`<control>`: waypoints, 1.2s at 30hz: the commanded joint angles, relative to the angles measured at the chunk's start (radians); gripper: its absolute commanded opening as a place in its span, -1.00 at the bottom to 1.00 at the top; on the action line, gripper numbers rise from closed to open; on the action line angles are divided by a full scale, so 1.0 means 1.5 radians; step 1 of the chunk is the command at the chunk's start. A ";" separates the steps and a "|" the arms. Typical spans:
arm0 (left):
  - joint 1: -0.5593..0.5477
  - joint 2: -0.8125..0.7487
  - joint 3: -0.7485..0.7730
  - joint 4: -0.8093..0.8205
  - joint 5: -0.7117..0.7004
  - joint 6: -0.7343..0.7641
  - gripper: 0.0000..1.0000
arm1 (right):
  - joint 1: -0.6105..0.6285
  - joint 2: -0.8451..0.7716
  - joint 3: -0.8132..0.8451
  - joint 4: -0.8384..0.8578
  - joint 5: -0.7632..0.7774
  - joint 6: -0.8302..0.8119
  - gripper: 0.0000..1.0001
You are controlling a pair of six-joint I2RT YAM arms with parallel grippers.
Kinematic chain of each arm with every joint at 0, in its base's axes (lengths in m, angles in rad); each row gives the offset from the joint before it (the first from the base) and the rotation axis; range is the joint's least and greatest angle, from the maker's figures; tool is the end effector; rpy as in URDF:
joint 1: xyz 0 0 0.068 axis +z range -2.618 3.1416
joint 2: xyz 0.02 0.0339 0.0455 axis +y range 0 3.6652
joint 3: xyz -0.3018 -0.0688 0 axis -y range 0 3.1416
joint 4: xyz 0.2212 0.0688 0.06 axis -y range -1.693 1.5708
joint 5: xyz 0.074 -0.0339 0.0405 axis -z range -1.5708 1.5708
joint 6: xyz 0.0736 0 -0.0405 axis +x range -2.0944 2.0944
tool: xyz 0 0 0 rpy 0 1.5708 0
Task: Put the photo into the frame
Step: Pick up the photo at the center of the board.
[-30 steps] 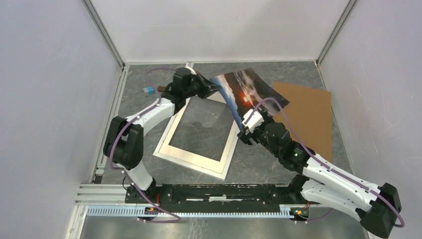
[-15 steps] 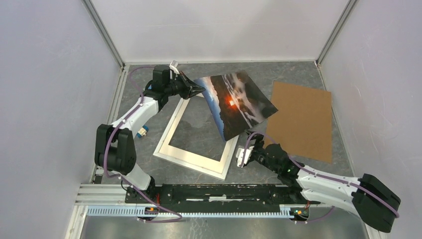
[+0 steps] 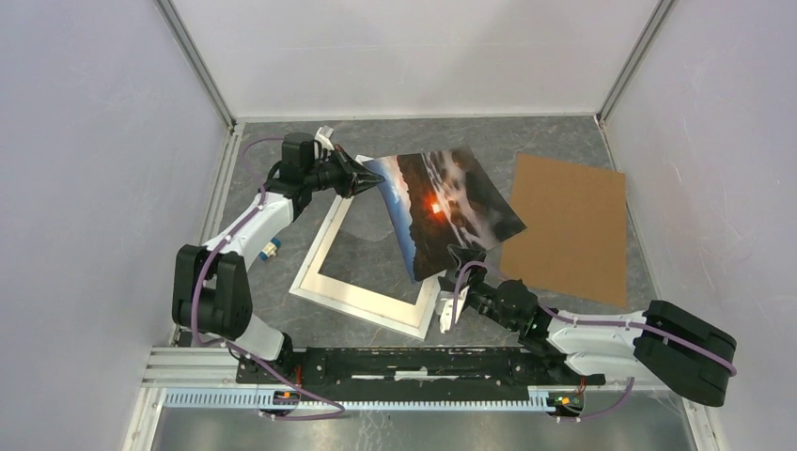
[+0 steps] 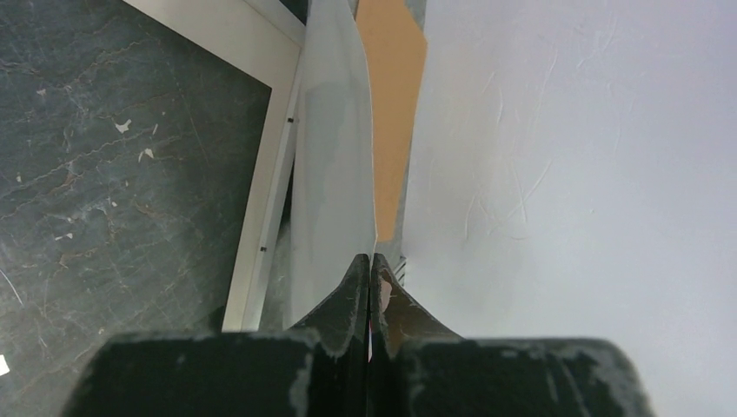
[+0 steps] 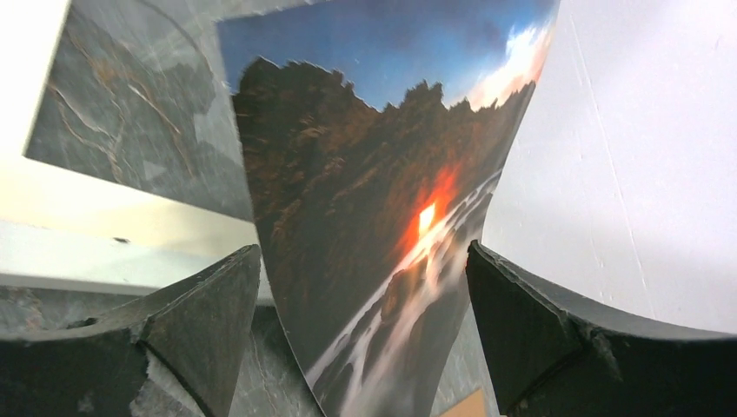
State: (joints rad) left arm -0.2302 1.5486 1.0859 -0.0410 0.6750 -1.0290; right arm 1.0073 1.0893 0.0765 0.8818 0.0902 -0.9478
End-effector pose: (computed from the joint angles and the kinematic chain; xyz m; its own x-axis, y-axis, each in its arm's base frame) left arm 0.3333 -0.1254 0.3067 -0.8515 -0.4875 -0.1932 -0.0360 0.4219 -0.9059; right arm 0.1094 0.1607 0.2059 0.6043 -0.5578 -0.5689 -0.5201 0.2648 -0.8120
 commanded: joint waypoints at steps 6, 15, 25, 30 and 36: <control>0.018 -0.049 -0.014 0.046 0.031 -0.047 -0.96 | 0.098 -0.003 0.022 0.056 0.016 0.025 0.81; 0.032 -0.060 -0.019 0.052 0.039 -0.051 -0.96 | 0.155 0.277 0.060 0.425 0.261 -0.091 0.82; 0.044 -0.062 -0.032 0.065 0.049 -0.050 -0.95 | 0.168 0.431 0.135 0.568 0.379 -0.179 0.32; 0.049 -0.061 -0.044 0.090 0.054 -0.056 -0.95 | 0.168 0.403 0.130 0.528 0.383 -0.145 -0.17; 0.054 -0.070 -0.053 0.117 0.069 -0.034 -0.40 | 0.168 0.345 0.142 0.454 0.419 -0.136 -0.78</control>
State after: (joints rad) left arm -0.1604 1.4975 1.0115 0.0647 0.7288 -1.0782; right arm 1.2549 1.6848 0.2562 1.4582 0.6567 -1.1751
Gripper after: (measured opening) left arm 0.175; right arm 0.217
